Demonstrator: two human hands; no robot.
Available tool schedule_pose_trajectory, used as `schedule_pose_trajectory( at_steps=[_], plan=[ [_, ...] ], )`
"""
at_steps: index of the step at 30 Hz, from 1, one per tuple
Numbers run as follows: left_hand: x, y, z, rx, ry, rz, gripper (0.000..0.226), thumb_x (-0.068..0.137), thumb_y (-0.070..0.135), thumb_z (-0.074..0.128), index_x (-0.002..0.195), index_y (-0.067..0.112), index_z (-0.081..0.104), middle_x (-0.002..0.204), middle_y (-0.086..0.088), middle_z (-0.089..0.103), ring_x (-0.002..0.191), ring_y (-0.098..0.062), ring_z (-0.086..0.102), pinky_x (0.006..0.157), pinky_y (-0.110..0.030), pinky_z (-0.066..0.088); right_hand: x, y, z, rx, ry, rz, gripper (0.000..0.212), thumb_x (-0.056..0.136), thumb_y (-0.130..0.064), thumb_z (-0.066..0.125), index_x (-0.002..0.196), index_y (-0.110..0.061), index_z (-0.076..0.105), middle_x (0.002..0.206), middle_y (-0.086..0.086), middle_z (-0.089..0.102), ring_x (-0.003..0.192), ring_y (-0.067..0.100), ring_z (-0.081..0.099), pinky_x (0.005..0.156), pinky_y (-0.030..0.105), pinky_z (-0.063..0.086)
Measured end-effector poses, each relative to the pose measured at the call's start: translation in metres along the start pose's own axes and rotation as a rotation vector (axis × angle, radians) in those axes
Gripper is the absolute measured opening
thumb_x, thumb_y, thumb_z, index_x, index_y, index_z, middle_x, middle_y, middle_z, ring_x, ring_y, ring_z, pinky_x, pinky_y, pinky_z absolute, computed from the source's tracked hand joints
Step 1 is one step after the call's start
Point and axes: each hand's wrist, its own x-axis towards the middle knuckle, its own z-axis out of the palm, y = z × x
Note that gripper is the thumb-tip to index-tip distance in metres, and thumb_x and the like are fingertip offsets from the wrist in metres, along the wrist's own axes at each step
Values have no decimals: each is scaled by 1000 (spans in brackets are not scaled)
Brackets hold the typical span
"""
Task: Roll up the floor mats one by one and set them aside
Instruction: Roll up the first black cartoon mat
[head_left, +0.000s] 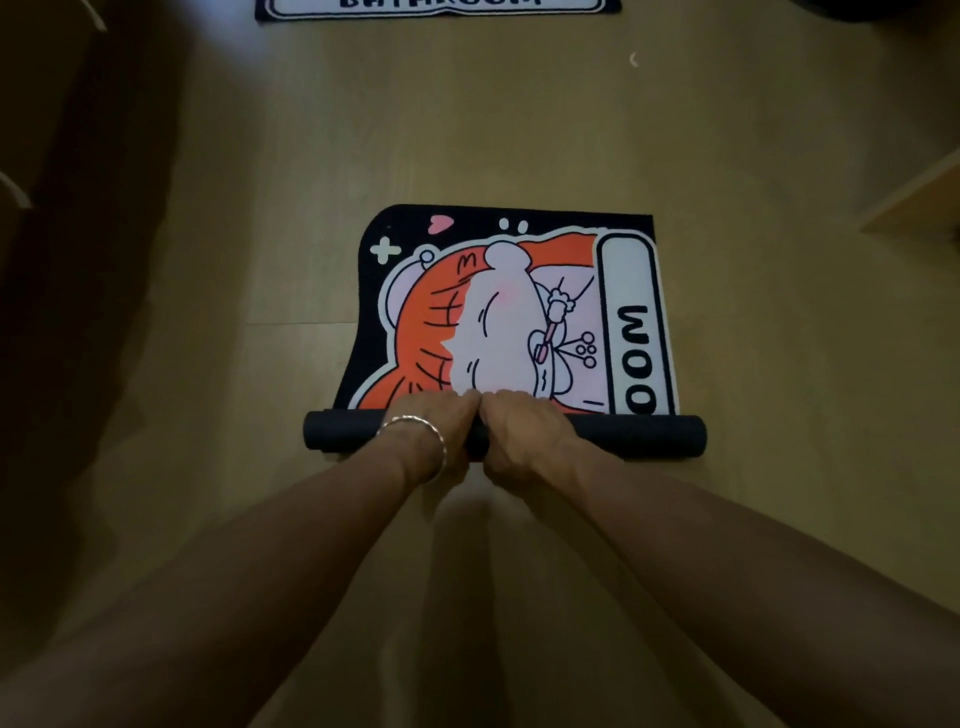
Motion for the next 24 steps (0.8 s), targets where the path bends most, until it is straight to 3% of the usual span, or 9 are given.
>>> schedule_pose_trajectory(
  at_steps=[4,9,14,16,20,24],
  plan=[
    [-1,-1,-12,-14,-97,17,52,77,31,72,121,21,48,105,-2,62,85,-18,56,76,-31,48,3,6,6,-82,112,-33,48,82,-18,68,123,-17,43,117,6,51,110,25,49,100,44,38],
    [-5,4,0,76,28,66,48,80,29,67,121,19,44,110,-3,58,94,-21,58,77,-33,47,5,10,-5,53,-160,33,51,83,-16,68,129,-15,45,113,7,54,105,25,54,93,38,46],
    [-2,4,-7,-67,-161,54,47,77,28,72,119,22,52,103,-1,62,83,-18,57,74,-30,48,-2,12,10,-92,86,-32,48,81,-21,68,121,-19,43,115,4,50,106,22,50,97,41,39],
    [-2,3,-9,-112,-197,67,49,75,29,74,119,23,52,102,-1,63,82,-17,56,74,-30,49,-3,15,14,-101,76,-26,47,81,-21,68,121,-20,43,115,4,50,107,23,50,99,42,37],
    [-10,8,-2,-111,-53,87,49,76,30,71,118,23,47,107,-1,61,91,-20,59,77,-30,50,0,21,4,17,-107,30,49,80,-19,69,123,-20,46,113,4,55,104,24,56,96,41,46],
    [-10,4,-3,-37,77,137,55,73,40,71,118,23,44,109,-1,59,91,-22,59,75,-33,51,1,23,0,45,-136,29,49,79,-18,70,123,-20,46,111,4,55,102,23,56,95,41,48]
  ],
)
